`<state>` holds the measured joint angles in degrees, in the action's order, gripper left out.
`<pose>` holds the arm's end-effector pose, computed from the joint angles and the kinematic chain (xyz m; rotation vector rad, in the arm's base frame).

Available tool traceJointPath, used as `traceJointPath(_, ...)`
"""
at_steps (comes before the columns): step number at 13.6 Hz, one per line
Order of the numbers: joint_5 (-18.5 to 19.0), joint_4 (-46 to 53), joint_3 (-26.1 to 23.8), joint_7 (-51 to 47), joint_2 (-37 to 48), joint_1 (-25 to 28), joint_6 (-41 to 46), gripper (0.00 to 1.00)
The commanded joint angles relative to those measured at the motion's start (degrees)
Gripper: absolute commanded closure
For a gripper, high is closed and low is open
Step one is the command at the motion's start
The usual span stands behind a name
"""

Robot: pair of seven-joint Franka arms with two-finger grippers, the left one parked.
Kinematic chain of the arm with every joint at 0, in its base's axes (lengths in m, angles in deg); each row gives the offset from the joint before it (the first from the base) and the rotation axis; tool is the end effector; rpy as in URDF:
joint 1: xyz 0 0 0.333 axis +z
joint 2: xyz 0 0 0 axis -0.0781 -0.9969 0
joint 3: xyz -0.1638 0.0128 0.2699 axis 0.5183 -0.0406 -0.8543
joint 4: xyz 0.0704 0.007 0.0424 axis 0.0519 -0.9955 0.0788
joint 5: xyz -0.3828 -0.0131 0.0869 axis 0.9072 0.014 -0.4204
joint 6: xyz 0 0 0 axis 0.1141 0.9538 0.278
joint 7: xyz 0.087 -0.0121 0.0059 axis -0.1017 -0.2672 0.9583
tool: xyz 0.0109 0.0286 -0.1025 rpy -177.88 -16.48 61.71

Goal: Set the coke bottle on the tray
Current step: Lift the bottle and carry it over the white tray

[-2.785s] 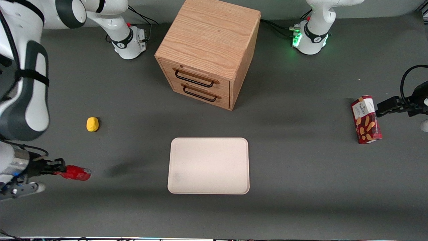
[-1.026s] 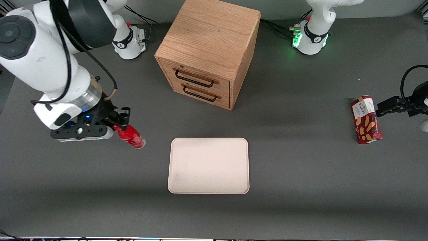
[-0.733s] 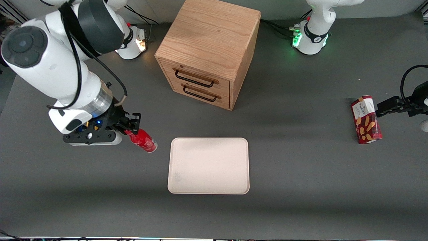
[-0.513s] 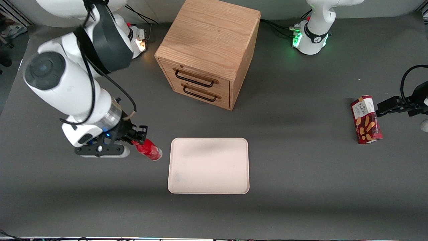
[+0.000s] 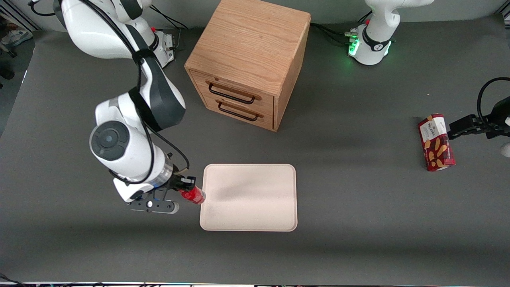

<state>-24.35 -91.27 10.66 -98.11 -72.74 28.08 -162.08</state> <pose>0.6995 0.2896 0.4377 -3.1065 0.1845 -0.0800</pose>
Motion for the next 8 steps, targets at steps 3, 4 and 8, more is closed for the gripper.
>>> traceJointPath(3, -1.2, -1.0, 0.4, -3.4, -2.3, 0.8, -4.8, 1.00)
traceJointPath(4, -1.2, -1.9, 0.4, -3.4, -2.7, 0.8, -6.1, 1.00)
traceJointPath(8, -1.3, -2.3, 0.3, -3.5, -4.5, 0.9, -7.0, 1.00)
